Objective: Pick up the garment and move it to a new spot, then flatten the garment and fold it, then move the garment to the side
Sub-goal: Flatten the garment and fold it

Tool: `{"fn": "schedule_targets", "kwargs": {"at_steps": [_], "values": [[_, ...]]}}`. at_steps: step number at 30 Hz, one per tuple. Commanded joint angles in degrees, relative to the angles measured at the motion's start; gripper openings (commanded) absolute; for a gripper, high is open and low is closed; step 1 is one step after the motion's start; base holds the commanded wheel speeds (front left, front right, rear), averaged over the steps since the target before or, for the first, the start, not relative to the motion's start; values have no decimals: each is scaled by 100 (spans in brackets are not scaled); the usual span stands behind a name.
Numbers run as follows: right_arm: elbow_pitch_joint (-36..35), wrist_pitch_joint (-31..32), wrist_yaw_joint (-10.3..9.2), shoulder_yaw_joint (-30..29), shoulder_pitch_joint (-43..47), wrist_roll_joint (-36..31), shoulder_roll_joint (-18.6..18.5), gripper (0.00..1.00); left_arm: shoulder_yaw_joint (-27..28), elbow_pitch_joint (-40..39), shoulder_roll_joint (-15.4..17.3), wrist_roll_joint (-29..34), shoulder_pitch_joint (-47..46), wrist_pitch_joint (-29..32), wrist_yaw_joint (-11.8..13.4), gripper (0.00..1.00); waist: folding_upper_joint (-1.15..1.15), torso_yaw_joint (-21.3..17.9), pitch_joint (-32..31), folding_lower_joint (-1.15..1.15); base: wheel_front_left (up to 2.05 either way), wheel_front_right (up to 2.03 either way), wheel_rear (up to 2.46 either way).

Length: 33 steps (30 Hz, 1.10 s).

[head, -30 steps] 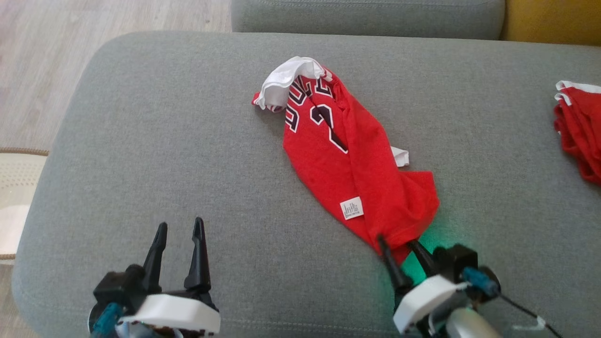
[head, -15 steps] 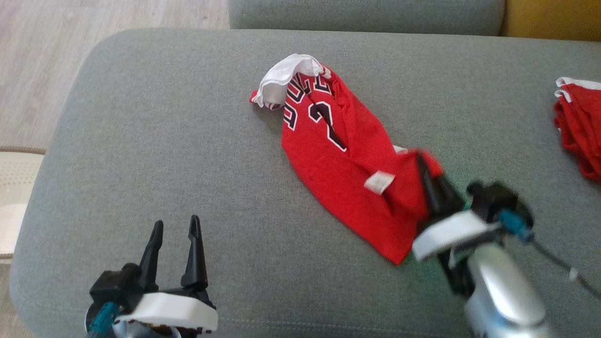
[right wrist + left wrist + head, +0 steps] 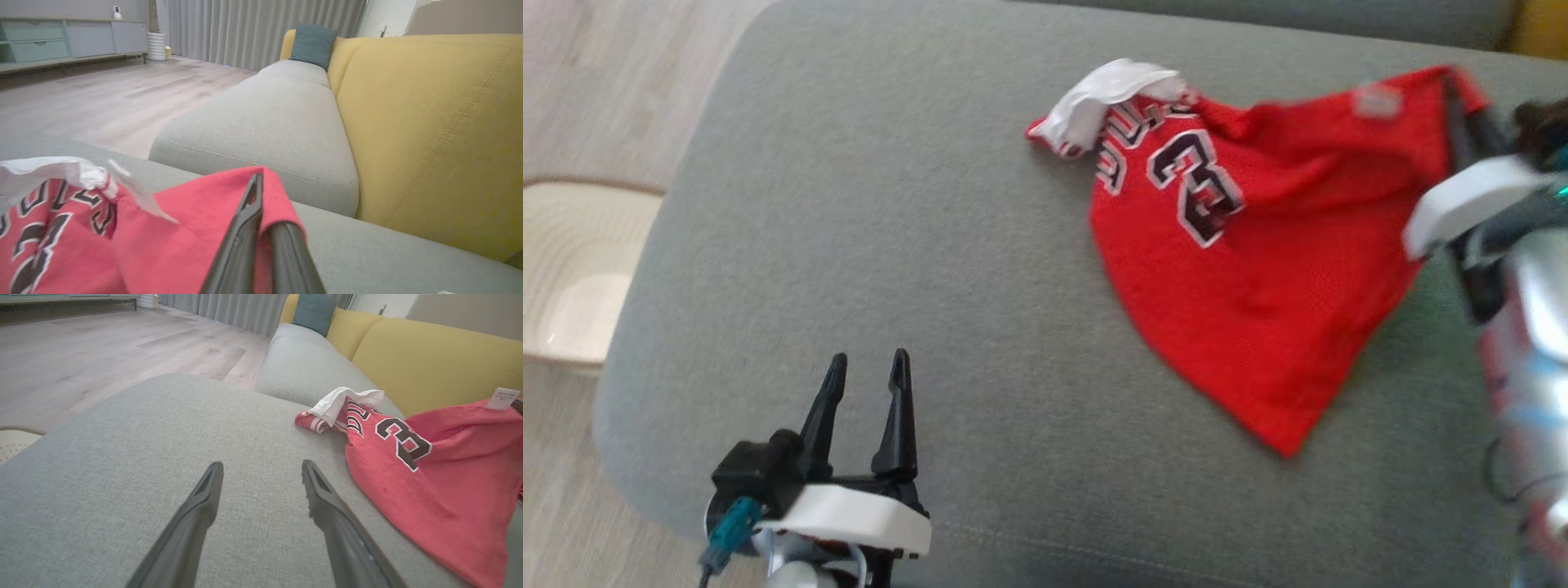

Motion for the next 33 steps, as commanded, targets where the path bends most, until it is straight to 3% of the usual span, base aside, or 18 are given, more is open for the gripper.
{"fn": "schedule_targets", "kwargs": {"at_steps": [1,10,11,13,23,33], "values": [[-131,-2,37,61,-276,-62,-34,0,141,-158,-16,55,-222,-70,-16,100,0,229,201,0,0,0,0],[924,-7,37,-843,-1460,-1132,-919,0,-43,-137,-53,68,-439,-70,-154,100,0,769,626,0,0,0,0],[1016,8,37,-966,-1520,-1248,-962,9,-60,-137,-55,65,-459,-70,-160,100,0,795,655,0,0,0,0],[1190,52,37,-1185,-1590,-1462,-966,100,-92,-132,-58,67,-493,-70,-165,100,0,819,690,0,0,0,0],[1414,-390,37,-1883,-1766,-2046,-437,100,-65,-198,-61,64,-591,-70,-121,100,0,343,557,0,0,0,0],[1802,-620,37,-1308,-1222,-1681,542,100,188,-170,-62,153,-434,-70,-144,100,0,-565,-24,0,0,0,0]]}}
